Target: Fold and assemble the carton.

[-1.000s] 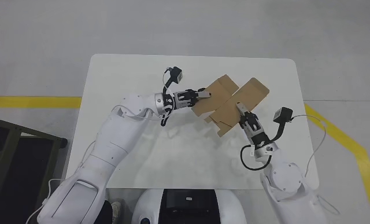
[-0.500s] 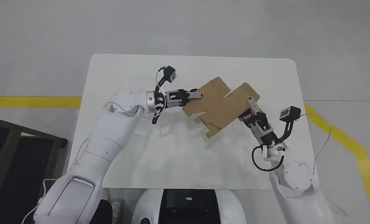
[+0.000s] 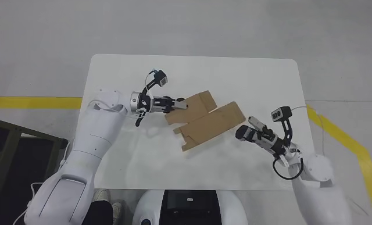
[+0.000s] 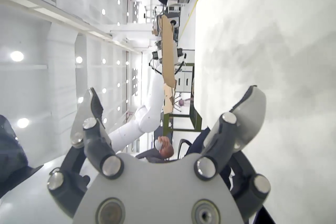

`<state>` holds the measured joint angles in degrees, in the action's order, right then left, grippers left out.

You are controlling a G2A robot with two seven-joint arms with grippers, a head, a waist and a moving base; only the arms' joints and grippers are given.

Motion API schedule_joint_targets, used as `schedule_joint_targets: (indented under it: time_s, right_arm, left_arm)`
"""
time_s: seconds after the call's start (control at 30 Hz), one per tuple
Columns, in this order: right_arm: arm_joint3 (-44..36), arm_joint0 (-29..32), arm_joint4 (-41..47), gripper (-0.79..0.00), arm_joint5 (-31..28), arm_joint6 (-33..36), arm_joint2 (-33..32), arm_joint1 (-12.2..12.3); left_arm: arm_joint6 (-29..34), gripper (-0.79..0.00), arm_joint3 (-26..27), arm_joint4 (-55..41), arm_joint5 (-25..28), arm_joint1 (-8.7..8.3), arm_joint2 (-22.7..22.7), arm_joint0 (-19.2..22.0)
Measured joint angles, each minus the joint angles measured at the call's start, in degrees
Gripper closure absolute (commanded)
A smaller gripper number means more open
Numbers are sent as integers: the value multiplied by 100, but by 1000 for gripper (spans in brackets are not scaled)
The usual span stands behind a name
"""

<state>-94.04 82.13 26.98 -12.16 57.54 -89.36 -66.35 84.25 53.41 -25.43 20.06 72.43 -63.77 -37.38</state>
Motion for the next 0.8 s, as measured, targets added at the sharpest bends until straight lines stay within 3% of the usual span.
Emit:
schedule_joint_targets:
  time_s: [0.27,0.8]
  right_arm:
    - [547,-534,26,-785,53,1371,67,102]
    - [713,-739,-178,-785,-7,1502,115,127]
  left_arm:
    - [377,0,687,-171,-379,-214,103,-256]
    - [375,0,761,-319,-377,-283,206,-271]
